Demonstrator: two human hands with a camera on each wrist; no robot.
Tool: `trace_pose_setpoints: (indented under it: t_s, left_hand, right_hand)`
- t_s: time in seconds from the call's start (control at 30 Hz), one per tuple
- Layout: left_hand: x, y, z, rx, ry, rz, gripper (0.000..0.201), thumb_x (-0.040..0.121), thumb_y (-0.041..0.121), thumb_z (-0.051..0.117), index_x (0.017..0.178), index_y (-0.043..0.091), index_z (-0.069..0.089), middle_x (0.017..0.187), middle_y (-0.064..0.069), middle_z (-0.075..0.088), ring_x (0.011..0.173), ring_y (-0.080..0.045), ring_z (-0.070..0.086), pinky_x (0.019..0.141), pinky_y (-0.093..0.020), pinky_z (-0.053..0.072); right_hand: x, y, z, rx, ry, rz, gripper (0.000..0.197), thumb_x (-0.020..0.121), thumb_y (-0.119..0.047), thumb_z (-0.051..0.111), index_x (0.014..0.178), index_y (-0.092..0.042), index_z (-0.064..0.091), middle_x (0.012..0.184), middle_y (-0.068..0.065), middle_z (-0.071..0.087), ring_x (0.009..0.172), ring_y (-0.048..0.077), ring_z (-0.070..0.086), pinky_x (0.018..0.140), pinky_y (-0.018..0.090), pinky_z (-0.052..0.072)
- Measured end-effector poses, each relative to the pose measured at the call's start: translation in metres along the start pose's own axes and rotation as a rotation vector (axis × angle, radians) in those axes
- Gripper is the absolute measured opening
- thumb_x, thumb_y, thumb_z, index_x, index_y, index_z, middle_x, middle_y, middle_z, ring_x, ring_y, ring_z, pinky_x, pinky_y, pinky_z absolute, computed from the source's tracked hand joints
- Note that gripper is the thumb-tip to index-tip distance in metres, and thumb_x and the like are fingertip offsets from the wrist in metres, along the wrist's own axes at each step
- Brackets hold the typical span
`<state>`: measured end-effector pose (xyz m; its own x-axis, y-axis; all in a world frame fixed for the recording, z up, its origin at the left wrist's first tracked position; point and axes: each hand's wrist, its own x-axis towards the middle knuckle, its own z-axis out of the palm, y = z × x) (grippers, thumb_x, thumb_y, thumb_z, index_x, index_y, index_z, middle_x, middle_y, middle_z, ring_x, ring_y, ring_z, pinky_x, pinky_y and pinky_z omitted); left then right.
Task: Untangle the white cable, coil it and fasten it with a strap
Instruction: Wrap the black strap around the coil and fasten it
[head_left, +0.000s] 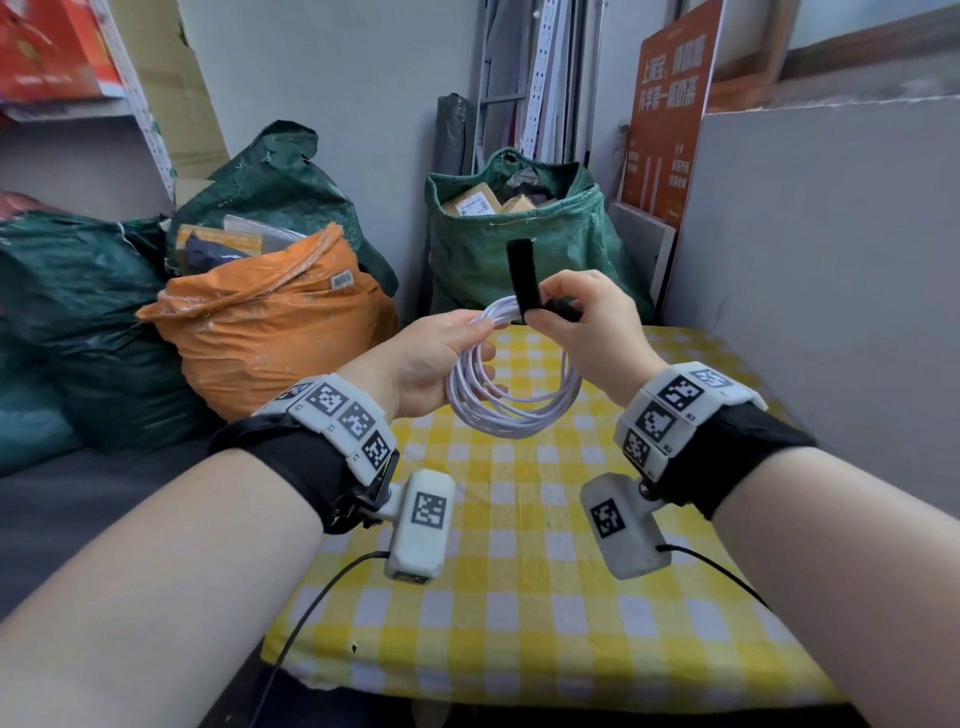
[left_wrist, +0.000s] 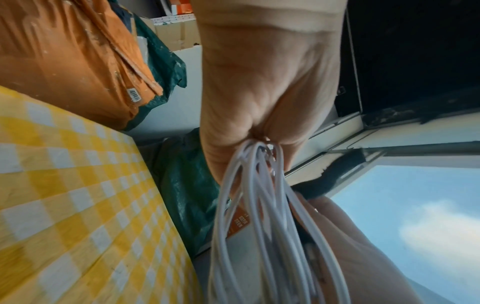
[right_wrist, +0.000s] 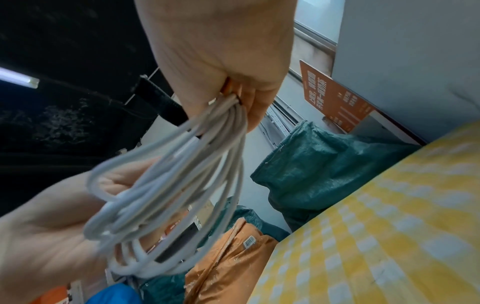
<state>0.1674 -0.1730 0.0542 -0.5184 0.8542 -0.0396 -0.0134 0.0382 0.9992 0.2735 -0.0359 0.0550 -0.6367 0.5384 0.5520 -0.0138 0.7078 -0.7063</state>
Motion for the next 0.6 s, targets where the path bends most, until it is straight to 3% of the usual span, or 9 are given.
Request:
trace_pose_setpoints:
  t_s: [0.07,0.1,0.13,0.2,0.27,0.33,0.43,0.53,0.6]
  left_hand:
    - [0.001,0.001,0.004,0.051,-0.016,0.022,0.021,0.102,0.019,0.037,0.111,0.008,0.054,0.087,-0.012,0.057,0.072,-0.019,0.067,0.050,-0.022,0.044]
    - [0.001,0.003,0.005,0.097,-0.011,0.023,0.018,0.103,0.019,0.036,0.105,0.010,0.052,0.071,-0.004,0.046,0.050,-0.010,0.051,0.045,-0.020,0.039]
    - [0.002,0.004,0.005,0.167,0.006,0.017,0.017,0.103,0.021,0.036,0.105,0.011,0.049,0.067,-0.001,0.038,0.045,-0.008,0.038,0.044,-0.020,0.035]
    - [0.005,0.004,0.004,0.447,0.046,0.019,0.021,0.101,0.028,0.037,0.110,0.012,0.047,0.069,0.000,0.039,0.048,-0.010,0.034,0.049,-0.023,0.035]
    - [0.005,0.006,0.005,0.763,0.021,0.042,0.020,0.100,0.032,0.037,0.106,0.015,0.044,0.073,0.000,0.044,0.055,-0.014,0.039,0.056,-0.028,0.038]
    - [0.002,0.008,0.008,0.924,-0.034,0.075,0.016,0.101,0.032,0.036,0.108,0.018,0.041,0.076,0.000,0.045,0.059,-0.015,0.043,0.060,-0.030,0.041]
    - [-0.002,0.012,0.012,0.966,-0.070,0.132,0.022,0.101,0.029,0.038,0.117,0.015,0.042,0.079,0.000,0.046,0.061,-0.016,0.045,0.057,-0.030,0.044]
    - [-0.005,0.011,0.014,0.870,-0.072,0.191,0.019,0.100,0.028,0.041,0.112,0.013,0.046,0.078,0.000,0.046,0.061,-0.015,0.044,0.056,-0.030,0.043]
    - [-0.005,0.009,0.015,0.826,-0.067,0.206,0.019,0.100,0.027,0.042,0.110,0.012,0.047,0.077,0.000,0.045,0.060,-0.014,0.042,0.055,-0.030,0.042]
  right_hand:
    - [0.000,-0.001,-0.002,-0.077,-0.008,-0.059,0.008,0.080,-0.017,0.072,0.087,-0.015,0.068,0.093,-0.003,0.056,0.088,0.016,0.054,0.079,0.026,0.042]
    - [0.001,-0.002,-0.003,-0.098,-0.014,-0.073,0.008,0.080,-0.018,0.072,0.085,-0.014,0.068,0.091,-0.003,0.057,0.091,0.020,0.055,0.081,0.031,0.044]
    - [0.000,-0.003,-0.004,-0.108,-0.017,-0.080,0.007,0.080,-0.018,0.071,0.084,-0.013,0.067,0.086,-0.004,0.058,0.091,0.022,0.055,0.083,0.036,0.046]
    - [0.000,-0.007,-0.006,-0.086,-0.023,-0.099,0.008,0.080,-0.015,0.070,0.080,-0.008,0.065,0.074,-0.003,0.059,0.080,0.023,0.057,0.078,0.039,0.048]
    - [0.000,-0.010,-0.007,-0.044,-0.026,-0.113,0.012,0.080,-0.011,0.069,0.078,-0.002,0.061,0.070,0.010,0.060,0.067,0.023,0.053,0.068,0.033,0.047]
    - [0.003,-0.011,-0.009,-0.016,-0.028,-0.071,0.013,0.081,-0.012,0.068,0.078,-0.003,0.059,0.066,0.009,0.056,0.058,0.015,0.046,0.058,0.025,0.041]
    - [0.007,0.000,-0.012,0.084,-0.002,0.119,0.014,0.082,-0.015,0.069,0.077,-0.017,0.055,0.064,0.000,0.057,0.056,0.014,0.050,0.059,0.029,0.046]
    - [0.006,0.008,-0.013,0.100,-0.020,0.243,0.026,0.081,-0.022,0.071,0.080,-0.031,0.047,0.077,0.009,0.067,0.065,0.022,0.062,0.060,0.032,0.049]
    - [0.004,0.006,-0.013,0.082,-0.067,0.257,0.018,0.082,-0.021,0.070,0.077,-0.031,0.055,0.078,0.008,0.068,0.067,0.021,0.060,0.061,0.031,0.049]
